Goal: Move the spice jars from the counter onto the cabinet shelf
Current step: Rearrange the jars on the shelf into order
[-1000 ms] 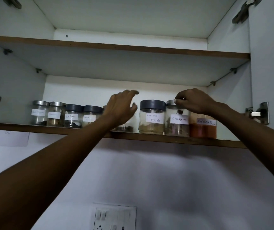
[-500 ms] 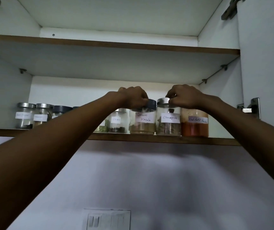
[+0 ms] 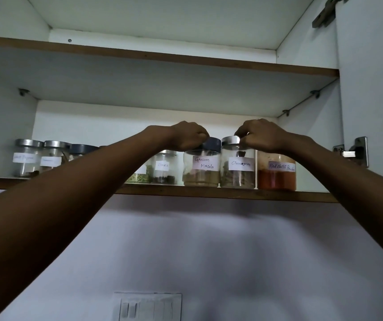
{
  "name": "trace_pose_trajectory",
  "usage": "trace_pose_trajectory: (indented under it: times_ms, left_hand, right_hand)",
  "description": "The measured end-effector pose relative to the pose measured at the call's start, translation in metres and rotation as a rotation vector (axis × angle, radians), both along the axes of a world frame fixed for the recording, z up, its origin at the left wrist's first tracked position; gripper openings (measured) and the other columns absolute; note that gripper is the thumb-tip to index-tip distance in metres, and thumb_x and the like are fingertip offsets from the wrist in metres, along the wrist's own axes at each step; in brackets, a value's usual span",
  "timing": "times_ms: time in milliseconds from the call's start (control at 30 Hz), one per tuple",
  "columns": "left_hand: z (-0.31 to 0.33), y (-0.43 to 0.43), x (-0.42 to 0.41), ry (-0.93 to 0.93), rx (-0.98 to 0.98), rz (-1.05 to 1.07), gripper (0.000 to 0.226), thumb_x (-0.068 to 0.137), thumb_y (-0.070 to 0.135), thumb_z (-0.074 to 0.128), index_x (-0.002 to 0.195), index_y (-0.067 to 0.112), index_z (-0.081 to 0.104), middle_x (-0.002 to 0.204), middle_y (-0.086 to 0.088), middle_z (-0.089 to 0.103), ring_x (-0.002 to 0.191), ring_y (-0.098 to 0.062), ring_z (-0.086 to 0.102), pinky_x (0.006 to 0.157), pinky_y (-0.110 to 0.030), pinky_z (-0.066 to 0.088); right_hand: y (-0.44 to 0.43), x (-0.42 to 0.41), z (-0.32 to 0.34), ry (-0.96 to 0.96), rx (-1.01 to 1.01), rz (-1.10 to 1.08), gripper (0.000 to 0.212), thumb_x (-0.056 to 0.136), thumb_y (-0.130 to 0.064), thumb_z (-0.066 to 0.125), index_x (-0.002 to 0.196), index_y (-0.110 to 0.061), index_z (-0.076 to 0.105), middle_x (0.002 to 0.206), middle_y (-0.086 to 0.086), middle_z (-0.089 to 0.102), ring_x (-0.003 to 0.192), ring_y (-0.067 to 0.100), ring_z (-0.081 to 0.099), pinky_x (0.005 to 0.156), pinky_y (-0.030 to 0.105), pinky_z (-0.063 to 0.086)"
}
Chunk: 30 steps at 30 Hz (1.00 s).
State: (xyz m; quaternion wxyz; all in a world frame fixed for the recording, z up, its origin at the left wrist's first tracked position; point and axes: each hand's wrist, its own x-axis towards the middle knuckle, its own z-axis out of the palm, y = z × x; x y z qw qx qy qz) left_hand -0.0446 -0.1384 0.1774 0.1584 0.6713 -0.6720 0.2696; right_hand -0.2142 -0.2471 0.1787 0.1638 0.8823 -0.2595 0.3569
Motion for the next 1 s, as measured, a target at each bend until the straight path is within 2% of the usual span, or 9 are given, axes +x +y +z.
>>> trace_pose_trajectory:
  times_ms: [100, 200, 367, 433, 533, 667, 833, 933, 1000]
  left_hand:
    - [0.0, -0.007, 0.007, 0.004, 0.001, -0.012, 0.014, 0.099, 0.013, 0.028, 0.092, 0.017, 0.039, 0.098, -0.007, 0.047, 0.087, -0.018, 0.039, 0.075, -0.03, 0.029]
    - [-0.002, -0.012, 0.015, 0.023, 0.004, -0.02, 0.016, 0.098, 0.011, 0.028, 0.091, 0.017, 0.042, 0.1, -0.011, 0.051, 0.086, -0.019, 0.04, 0.075, -0.03, 0.029]
    - [-0.003, -0.021, 0.028, 0.051, 0.026, -0.01, 0.017, 0.093, 0.019, 0.028, 0.091, 0.017, 0.045, 0.112, -0.021, 0.058, 0.086, -0.02, 0.042, 0.075, -0.031, 0.03]
    - [-0.003, -0.026, 0.033, 0.047, 0.029, 0.0, 0.018, 0.096, 0.013, 0.029, 0.091, 0.015, 0.046, 0.115, -0.023, 0.059, 0.086, -0.021, 0.043, 0.075, -0.031, 0.03]
    - [-0.003, -0.034, 0.039, 0.045, 0.044, 0.044, 0.025, 0.098, 0.007, 0.029, 0.097, 0.003, 0.053, 0.115, -0.024, 0.057, 0.089, -0.024, 0.046, 0.074, -0.031, 0.031]
    - [-0.004, -0.048, 0.046, 0.025, 0.058, 0.098, 0.029, 0.098, 0.006, 0.033, 0.118, -0.005, 0.051, 0.123, -0.021, 0.055, 0.111, -0.033, 0.05, 0.085, -0.032, 0.037]
    - [-0.005, -0.066, 0.055, 0.007, 0.075, 0.138, 0.032, 0.1, 0.007, 0.031, 0.125, -0.001, 0.048, 0.13, -0.019, 0.052, 0.117, -0.033, 0.048, 0.092, -0.033, 0.036]
    - [-0.007, -0.077, 0.064, -0.008, 0.083, 0.169, 0.036, 0.1, 0.01, 0.026, 0.13, 0.007, 0.045, 0.136, -0.016, 0.048, 0.123, -0.033, 0.044, 0.102, -0.043, 0.029]
    - [-0.008, -0.082, 0.069, -0.031, 0.1, 0.236, 0.041, 0.102, 0.018, 0.022, 0.141, 0.016, 0.035, 0.149, -0.009, 0.033, 0.139, -0.033, 0.025, 0.107, -0.058, 0.013]
  right_hand:
    - [-0.003, 0.007, -0.001, -0.003, -0.003, -0.017, 0.029, 0.083, -0.013, 0.052, 0.104, 0.002, 0.065, 0.113, 0.018, 0.064, 0.102, 0.033, 0.056, 0.082, 0.039, 0.046]
    - [-0.005, 0.014, -0.002, -0.01, -0.023, -0.031, 0.029, 0.085, -0.012, 0.05, 0.108, -0.003, 0.065, 0.116, 0.013, 0.063, 0.104, 0.029, 0.054, 0.075, 0.03, 0.035]
    - [-0.01, 0.03, -0.001, -0.01, -0.03, -0.062, 0.026, 0.083, -0.01, 0.048, 0.102, -0.004, 0.064, 0.109, 0.014, 0.063, 0.09, 0.027, 0.049, 0.072, 0.03, 0.033]
    - [-0.014, 0.037, -0.002, -0.013, -0.023, -0.089, 0.023, 0.082, -0.011, 0.047, 0.097, -0.002, 0.062, 0.105, 0.016, 0.063, 0.088, 0.029, 0.049, 0.07, 0.03, 0.034]
    - [-0.021, 0.049, -0.004, -0.011, -0.026, -0.136, 0.024, 0.082, -0.013, 0.046, 0.097, -0.001, 0.06, 0.108, 0.02, 0.06, 0.096, 0.037, 0.053, 0.073, 0.033, 0.039]
    - [-0.026, 0.064, -0.009, -0.013, -0.04, -0.159, 0.014, 0.085, -0.019, 0.046, 0.09, -0.007, 0.053, 0.114, 0.021, 0.058, 0.104, 0.038, 0.052, 0.074, 0.033, 0.037]
    - [-0.036, 0.08, -0.015, -0.059, -0.028, -0.16, 0.032, 0.089, -0.023, 0.044, 0.112, -0.002, 0.053, 0.122, 0.022, 0.053, 0.109, 0.039, 0.05, 0.077, 0.033, 0.035]
    - [-0.044, 0.087, -0.017, -0.077, -0.005, -0.158, 0.034, 0.09, -0.023, 0.042, 0.116, -0.002, 0.051, 0.124, 0.023, 0.052, 0.111, 0.039, 0.049, 0.079, 0.035, 0.036]
    - [-0.049, 0.091, -0.016, -0.077, 0.012, -0.161, 0.034, 0.089, -0.022, 0.042, 0.116, -0.003, 0.051, 0.124, 0.023, 0.052, 0.11, 0.039, 0.049, 0.08, 0.035, 0.036]
